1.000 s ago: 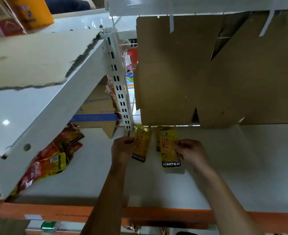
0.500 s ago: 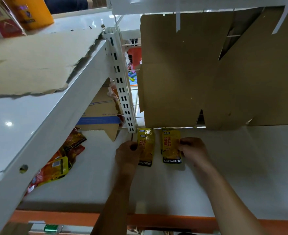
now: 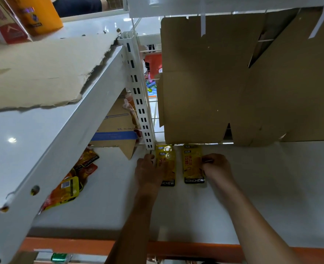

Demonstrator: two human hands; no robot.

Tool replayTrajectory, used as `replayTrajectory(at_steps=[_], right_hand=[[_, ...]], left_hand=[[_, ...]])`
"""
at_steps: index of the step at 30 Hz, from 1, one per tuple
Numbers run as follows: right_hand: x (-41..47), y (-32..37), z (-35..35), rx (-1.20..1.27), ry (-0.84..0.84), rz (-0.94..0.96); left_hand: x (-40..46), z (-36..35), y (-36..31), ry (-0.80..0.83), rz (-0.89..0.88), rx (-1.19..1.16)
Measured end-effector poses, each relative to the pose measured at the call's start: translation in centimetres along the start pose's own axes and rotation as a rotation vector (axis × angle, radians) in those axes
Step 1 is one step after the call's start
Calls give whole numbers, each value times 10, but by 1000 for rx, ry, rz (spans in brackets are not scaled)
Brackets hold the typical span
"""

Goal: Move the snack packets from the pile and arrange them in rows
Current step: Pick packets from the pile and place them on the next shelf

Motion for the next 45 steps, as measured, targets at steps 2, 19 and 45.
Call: replayTrajectory(at_steps=[2, 19, 45], right_hand=[[0, -1, 0, -7, -12, -8], [1, -3, 0, -117, -47, 47], [-9, 1, 2, -111, -43, 75]], left_hand=[[0, -4, -1, 18, -6, 35], [-3, -7, -1, 33, -36, 64], [-12, -14, -10, 52, -48, 228]])
Point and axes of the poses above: each hand's wrist, its own x-axis towards the middle knuckle, its own z-axis out of the back of the hand, y = z × x, the point moved 5 cm from there along x, towards the middle knuckle, and after that the axes turned 1 degree about x, right-handed, at the moved point
